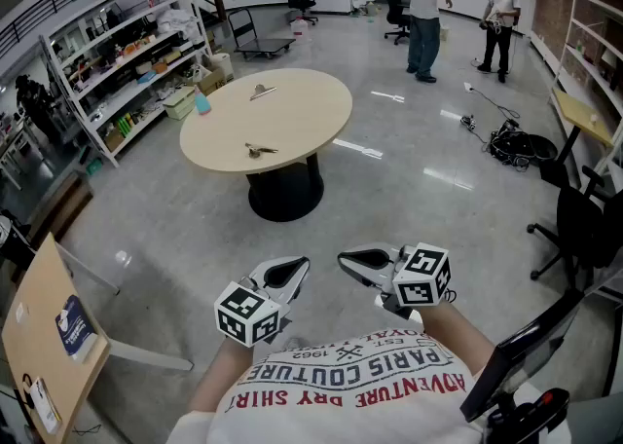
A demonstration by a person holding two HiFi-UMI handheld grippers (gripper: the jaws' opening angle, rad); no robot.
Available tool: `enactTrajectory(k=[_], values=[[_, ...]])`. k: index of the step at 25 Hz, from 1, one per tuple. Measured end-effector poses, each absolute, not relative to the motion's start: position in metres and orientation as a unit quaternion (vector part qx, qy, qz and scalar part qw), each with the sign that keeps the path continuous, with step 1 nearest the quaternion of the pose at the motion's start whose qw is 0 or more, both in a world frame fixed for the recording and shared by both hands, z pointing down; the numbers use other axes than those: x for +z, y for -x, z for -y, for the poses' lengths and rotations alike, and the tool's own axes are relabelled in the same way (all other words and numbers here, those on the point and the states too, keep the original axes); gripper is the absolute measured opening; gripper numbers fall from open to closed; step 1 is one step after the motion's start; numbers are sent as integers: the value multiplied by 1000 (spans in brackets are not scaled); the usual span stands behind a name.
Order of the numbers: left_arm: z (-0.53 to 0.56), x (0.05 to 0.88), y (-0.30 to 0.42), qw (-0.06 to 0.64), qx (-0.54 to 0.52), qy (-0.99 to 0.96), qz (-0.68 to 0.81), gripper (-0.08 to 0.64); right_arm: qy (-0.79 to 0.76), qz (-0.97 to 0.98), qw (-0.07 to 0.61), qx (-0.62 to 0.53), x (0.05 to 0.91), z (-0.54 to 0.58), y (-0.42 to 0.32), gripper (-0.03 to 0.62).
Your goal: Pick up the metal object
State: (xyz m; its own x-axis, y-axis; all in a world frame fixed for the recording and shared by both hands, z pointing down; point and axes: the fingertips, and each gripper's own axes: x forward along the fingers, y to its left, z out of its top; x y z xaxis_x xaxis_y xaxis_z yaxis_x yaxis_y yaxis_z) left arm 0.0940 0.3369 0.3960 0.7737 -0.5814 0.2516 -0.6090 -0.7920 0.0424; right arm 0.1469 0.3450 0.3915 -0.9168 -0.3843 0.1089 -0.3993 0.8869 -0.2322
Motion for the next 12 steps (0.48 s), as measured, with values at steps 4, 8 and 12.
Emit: enactTrajectory(k=[4, 8, 12], values=[[-332, 398, -102, 52, 125, -940, 313, 3, -210, 969, 21, 131, 391, -334, -156, 2], [-312, 400, -91, 51, 129, -936, 323, 3, -206, 969, 19, 137, 393, -309, -150, 2], [-274, 407, -59, 63, 117, -929, 346, 3, -198, 969, 21, 144, 403, -269, -126, 2]])
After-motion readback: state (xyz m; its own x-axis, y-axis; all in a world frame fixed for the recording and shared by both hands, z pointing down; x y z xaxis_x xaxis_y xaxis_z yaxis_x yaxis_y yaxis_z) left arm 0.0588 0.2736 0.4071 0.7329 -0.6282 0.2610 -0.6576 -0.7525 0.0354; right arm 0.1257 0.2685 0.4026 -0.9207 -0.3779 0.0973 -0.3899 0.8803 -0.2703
